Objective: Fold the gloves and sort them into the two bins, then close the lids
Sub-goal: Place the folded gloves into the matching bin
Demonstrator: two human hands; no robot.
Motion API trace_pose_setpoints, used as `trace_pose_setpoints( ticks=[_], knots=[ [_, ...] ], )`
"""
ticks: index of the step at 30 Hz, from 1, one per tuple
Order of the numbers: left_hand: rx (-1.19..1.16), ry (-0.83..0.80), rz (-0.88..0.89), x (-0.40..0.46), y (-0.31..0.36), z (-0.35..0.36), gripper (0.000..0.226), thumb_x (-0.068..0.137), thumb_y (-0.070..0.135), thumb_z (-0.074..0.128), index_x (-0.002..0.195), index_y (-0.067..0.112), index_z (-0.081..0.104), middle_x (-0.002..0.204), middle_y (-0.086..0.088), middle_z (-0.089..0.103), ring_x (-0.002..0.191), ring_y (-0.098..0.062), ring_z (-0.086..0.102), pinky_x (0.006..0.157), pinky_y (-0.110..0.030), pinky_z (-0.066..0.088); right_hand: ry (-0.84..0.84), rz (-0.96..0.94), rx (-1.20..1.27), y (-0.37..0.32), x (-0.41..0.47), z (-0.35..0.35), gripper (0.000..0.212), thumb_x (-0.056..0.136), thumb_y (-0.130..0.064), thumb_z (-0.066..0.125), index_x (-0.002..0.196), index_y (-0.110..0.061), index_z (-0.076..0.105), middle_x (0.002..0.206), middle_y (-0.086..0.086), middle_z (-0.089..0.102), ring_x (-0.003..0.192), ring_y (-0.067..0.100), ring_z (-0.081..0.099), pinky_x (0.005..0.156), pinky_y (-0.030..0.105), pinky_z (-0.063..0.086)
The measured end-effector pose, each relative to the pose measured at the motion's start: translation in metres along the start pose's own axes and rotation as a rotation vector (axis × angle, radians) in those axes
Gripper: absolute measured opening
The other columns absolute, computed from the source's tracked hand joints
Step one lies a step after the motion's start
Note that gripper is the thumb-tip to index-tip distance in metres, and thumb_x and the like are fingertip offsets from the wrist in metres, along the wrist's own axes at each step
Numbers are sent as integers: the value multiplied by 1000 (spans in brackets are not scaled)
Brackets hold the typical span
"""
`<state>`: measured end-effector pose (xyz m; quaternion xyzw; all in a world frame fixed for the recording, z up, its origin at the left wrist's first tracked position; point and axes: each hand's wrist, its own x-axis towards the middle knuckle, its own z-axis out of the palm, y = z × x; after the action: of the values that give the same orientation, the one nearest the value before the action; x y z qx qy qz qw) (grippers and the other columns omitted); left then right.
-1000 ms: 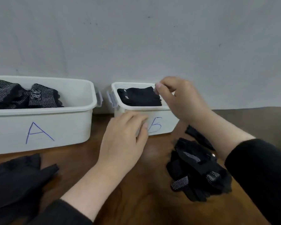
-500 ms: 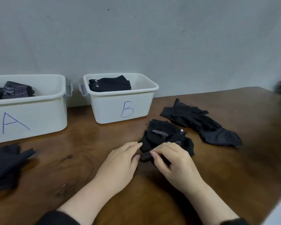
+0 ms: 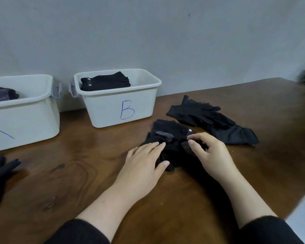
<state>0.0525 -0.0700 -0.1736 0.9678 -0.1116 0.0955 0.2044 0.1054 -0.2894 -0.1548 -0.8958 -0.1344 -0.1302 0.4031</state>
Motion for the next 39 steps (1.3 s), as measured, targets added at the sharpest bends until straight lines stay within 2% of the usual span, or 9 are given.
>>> trace_pose_setpoints(
  ticks=[4,8,12,17,20,25,32,36,39],
  knots=[
    [-99,63,19,4,12,1,57,102,54,36,155,39,25,159,21,28,146,2,16,122,-30,12,110,-8,143,-9,-2,5,11,98,-30,64,94,-29,74,88,-18,72,89,-6,65,71,6,45],
    [-210,72,2,7,22,0,56,100,55,41,152,41,31,154,24,34,142,5,21,121,-30,17,137,-45,279,-16,-4,7,31,107,-24,46,95,-24,75,93,-16,74,99,1,66,81,11,50],
    [-208,92,-41,11,29,2,57,97,57,49,150,38,39,148,22,44,139,2,28,114,-24,15,115,-76,393,-17,-5,6,33,108,-18,43,98,-21,74,99,-7,75,107,13,68,95,36,56],
    [-271,224,-87,15,35,3,36,97,42,60,131,34,62,116,21,64,119,7,45,101,-23,24,50,-75,564,-20,-6,10,34,107,-6,42,104,-15,74,107,1,75,114,19,68,103,49,52],
    [-432,270,-167,14,32,4,16,97,35,62,109,34,71,93,27,62,104,20,46,99,-30,39,-42,-129,439,-18,-8,6,30,103,-7,49,112,-21,73,118,-10,72,122,9,62,107,44,49],
    [-834,301,-287,14,29,-4,14,97,28,61,89,30,71,85,11,71,84,-7,65,78,-32,54,-231,-348,84,-14,-6,5,51,91,-25,75,137,-38,57,143,-26,48,141,2,40,115,23,34],
    [-1189,268,-393,7,27,-18,20,100,25,58,90,23,76,90,-1,74,86,-13,67,70,-25,53,-195,-515,-249,-32,4,9,62,85,-26,80,142,-32,56,142,-14,46,139,9,36,110,42,42],
    [-1366,248,-406,4,21,-25,22,98,30,60,91,18,77,97,-7,75,98,-23,68,87,-39,55,-90,-582,-348,-48,12,10,39,85,-11,75,121,-24,70,134,-6,56,130,21,47,98,48,49],
    [-1460,259,-395,-1,17,-31,42,86,58,58,97,23,79,106,-3,76,110,-21,67,99,-41,52,-26,-650,-350,-71,19,3,19,91,-12,64,106,-19,73,120,-7,64,117,20,56,87,49,51]
  ],
)
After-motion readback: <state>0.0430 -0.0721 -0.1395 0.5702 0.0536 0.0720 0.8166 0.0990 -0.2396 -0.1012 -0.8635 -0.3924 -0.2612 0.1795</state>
